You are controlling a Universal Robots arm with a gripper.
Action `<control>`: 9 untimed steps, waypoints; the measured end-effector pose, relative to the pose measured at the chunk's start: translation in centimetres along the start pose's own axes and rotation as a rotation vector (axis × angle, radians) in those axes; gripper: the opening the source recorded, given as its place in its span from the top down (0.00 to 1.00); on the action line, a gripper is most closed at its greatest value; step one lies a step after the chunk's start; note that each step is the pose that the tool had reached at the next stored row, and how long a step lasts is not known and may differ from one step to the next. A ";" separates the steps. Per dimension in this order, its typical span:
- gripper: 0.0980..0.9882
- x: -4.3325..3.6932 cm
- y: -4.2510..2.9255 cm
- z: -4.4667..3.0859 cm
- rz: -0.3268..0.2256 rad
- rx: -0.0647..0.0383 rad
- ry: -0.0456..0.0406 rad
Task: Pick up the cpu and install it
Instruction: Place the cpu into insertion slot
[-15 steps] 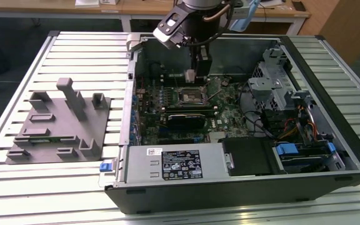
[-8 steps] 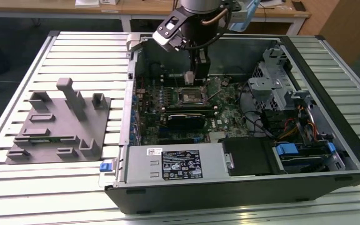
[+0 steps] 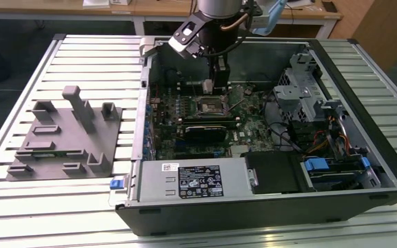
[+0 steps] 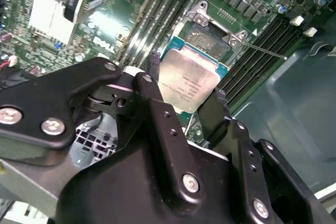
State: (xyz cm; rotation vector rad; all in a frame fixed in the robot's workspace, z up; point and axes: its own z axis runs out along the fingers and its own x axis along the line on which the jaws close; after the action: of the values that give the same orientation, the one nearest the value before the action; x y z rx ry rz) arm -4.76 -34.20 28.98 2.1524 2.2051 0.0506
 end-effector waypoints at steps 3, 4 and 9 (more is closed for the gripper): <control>0.50 0.42 -0.02 0.42 0.000 0.000 -0.0001; 0.50 0.44 -0.02 0.55 0.000 0.000 0.0001; 0.50 0.47 -0.04 0.80 0.000 0.000 0.0001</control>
State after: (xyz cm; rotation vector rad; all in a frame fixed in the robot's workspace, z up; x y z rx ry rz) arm -4.75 -33.74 28.17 2.1525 2.2054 0.0504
